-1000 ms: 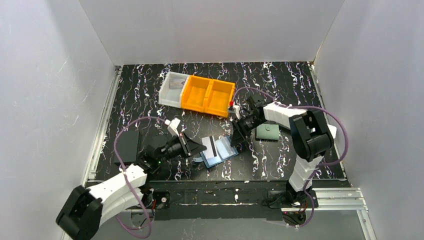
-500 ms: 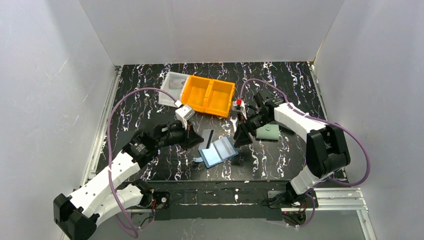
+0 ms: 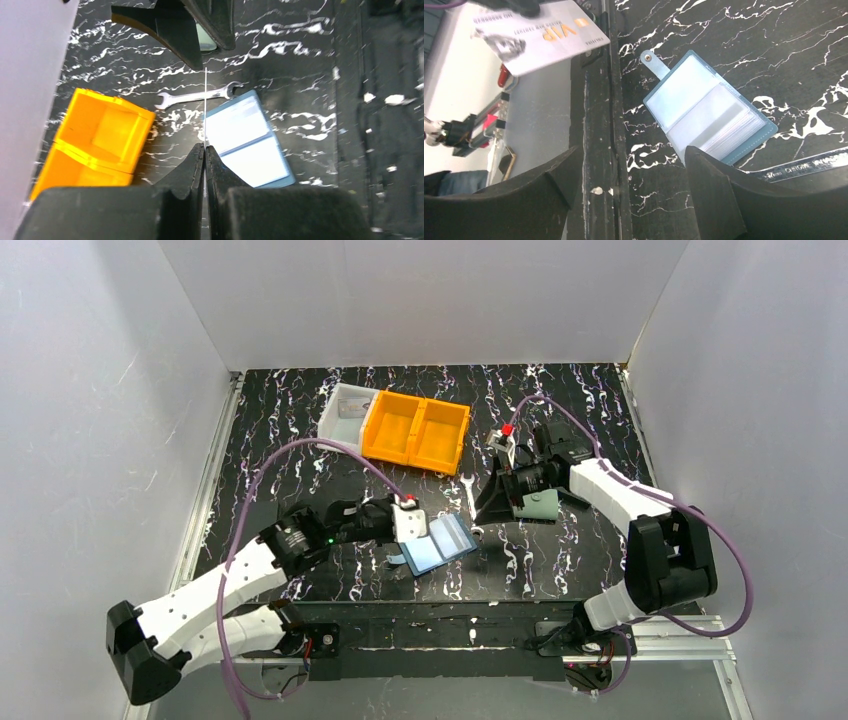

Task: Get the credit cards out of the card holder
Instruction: Remove the credit card from the card holder.

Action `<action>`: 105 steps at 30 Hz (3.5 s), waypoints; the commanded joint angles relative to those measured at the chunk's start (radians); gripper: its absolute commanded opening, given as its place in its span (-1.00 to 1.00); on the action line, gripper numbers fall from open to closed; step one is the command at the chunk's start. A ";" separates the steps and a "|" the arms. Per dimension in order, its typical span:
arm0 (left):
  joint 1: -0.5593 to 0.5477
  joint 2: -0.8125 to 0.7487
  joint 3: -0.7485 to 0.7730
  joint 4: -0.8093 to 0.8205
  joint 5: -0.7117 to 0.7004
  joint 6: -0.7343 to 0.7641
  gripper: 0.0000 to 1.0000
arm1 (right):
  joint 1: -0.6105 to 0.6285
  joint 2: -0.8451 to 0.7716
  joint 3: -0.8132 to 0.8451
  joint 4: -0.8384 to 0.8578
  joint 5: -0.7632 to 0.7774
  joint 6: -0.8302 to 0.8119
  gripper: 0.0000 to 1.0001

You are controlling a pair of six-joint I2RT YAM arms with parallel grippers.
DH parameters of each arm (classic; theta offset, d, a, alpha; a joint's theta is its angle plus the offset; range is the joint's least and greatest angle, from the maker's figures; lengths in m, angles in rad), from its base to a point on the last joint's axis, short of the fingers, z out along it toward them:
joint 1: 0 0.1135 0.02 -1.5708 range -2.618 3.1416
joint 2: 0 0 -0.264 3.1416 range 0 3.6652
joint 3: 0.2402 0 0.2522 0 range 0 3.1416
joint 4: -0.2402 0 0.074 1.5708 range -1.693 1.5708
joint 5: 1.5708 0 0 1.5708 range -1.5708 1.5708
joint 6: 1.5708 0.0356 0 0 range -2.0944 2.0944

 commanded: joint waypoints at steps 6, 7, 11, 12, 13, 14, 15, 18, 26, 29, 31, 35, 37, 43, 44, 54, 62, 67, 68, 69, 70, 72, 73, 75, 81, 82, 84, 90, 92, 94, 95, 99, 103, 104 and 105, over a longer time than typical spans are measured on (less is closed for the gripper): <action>-0.202 0.189 0.095 0.016 -0.351 0.483 -1.00 | -0.043 0.027 -0.084 0.458 -0.180 0.527 0.76; -0.218 0.204 0.091 0.029 -0.391 0.508 -1.00 | -0.045 0.038 -0.081 0.450 -0.193 0.529 0.78; -0.266 0.248 0.076 0.089 -0.514 0.568 -1.00 | -0.045 0.050 -0.082 0.445 -0.178 0.544 0.88; -0.275 0.250 0.068 0.114 -0.534 0.568 -1.00 | -0.045 0.050 -0.087 0.454 -0.173 0.559 0.93; -0.284 0.250 0.057 0.140 -0.557 0.566 -1.00 | -0.045 0.052 -0.095 0.473 -0.167 0.581 0.96; -0.292 0.251 0.048 0.186 -0.565 0.563 -1.00 | -0.043 0.052 -0.107 0.505 -0.162 0.619 0.97; -0.304 0.256 0.043 0.200 -0.575 0.561 -1.00 | -0.041 0.055 -0.122 0.558 -0.149 0.683 0.97; -0.342 0.300 0.054 0.218 -0.634 0.548 -1.00 | -0.032 0.066 -0.165 0.773 -0.108 0.914 0.97; -0.390 0.369 0.057 0.265 -0.706 0.507 -1.00 | -0.019 0.079 -0.155 0.819 -0.113 1.108 0.97; -0.398 0.380 0.049 0.292 -0.722 0.498 -1.00 | -0.011 0.080 -0.160 0.833 -0.112 1.149 0.96; -0.403 0.392 0.048 0.303 -0.735 0.499 -1.00 | -0.002 0.090 -0.160 0.842 -0.118 1.173 0.95; -0.409 0.418 0.054 0.319 -0.773 0.508 -1.00 | 0.014 0.119 -0.154 0.842 -0.135 1.197 0.88; -0.409 0.426 0.057 0.324 -0.780 0.509 -1.00 | 0.017 0.129 -0.151 0.841 -0.141 1.203 0.82; -0.410 0.442 0.046 0.325 -0.788 0.507 -1.00 | 0.018 0.135 -0.146 0.833 -0.145 1.211 0.55; -0.409 0.445 0.044 0.325 -0.789 0.508 -1.00 | 0.018 0.138 -0.146 0.833 -0.145 1.214 0.49; -0.410 0.466 0.024 0.325 -0.792 0.481 -1.00 | 0.018 0.166 -0.140 0.828 -0.151 1.214 -0.59; -0.410 0.502 0.020 0.323 -0.852 0.312 -0.31 | 0.017 0.179 -0.137 0.831 -0.149 1.195 -0.97; -0.410 0.478 0.004 0.322 -0.843 0.175 0.22 | 0.015 0.180 -0.135 0.831 -0.144 1.183 -0.97; -0.410 0.468 0.001 0.318 -0.847 0.131 0.36 | 0.013 0.180 -0.135 0.831 -0.144 1.178 -0.97; -0.410 0.451 0.000 0.310 -0.853 0.081 0.51 | 0.012 0.182 -0.133 0.826 -0.142 1.165 -0.97; -0.410 0.428 -0.001 0.300 -0.863 0.019 0.68 | 0.010 0.182 -0.129 0.812 -0.138 1.142 -0.97; -0.410 0.369 -0.002 0.272 -0.879 -0.166 0.96 | 0.003 0.193 -0.108 0.744 -0.144 1.069 -0.97; -0.409 0.333 0.001 0.243 -0.873 -0.262 0.97 | 0.000 0.200 -0.093 0.699 -0.147 1.016 -0.97; -0.405 0.259 0.016 0.169 -0.833 -0.426 0.97 | -0.006 0.210 -0.052 0.554 -0.150 0.897 -0.97; -0.389 0.134 -0.012 0.078 -0.742 -0.900 0.97 | -0.018 0.219 -0.030 0.463 -0.158 0.741 -0.97; -0.386 0.108 -0.048 0.120 -0.732 -0.964 0.97 | -0.024 0.217 -0.031 0.457 -0.159 0.725 -0.97; -0.378 0.049 -0.140 0.254 -0.738 -1.123 0.97 | -0.036 0.209 -0.031 0.435 -0.160 0.683 -0.97; -0.300 -0.039 -0.452 0.694 -0.729 -1.491 0.97 | -0.054 0.175 -0.049 0.421 -0.193 0.601 -0.97; -0.277 -0.011 -0.510 0.834 -0.712 -1.551 0.97 | -0.059 0.173 -0.055 0.421 -0.224 0.570 -0.97; -0.273 0.020 -0.503 0.857 -0.707 -1.544 0.97 | -0.065 0.178 -0.056 0.420 -0.262 0.549 -0.97; -0.273 0.046 -0.492 0.857 -0.703 -1.536 0.97 | -0.066 0.182 -0.057 0.420 -0.276 0.544 -0.97; -0.271 0.144 -0.455 0.890 -0.709 -1.528 0.97 | -0.070 0.176 -0.059 0.415 -0.280 0.529 -0.97; -0.230 0.246 -0.444 1.011 -0.670 -1.538 0.97 | -0.070 0.160 -0.062 0.409 -0.285 0.509 -0.97; -0.213 0.273 -0.439 1.037 -0.646 -1.539 0.97 | -0.071 0.156 -0.063 0.407 -0.285 0.506 -0.97; -0.194 0.296 -0.434 1.067 -0.611 -1.540 0.97 | -0.070 0.153 -0.062 0.405 -0.287 0.504 -0.97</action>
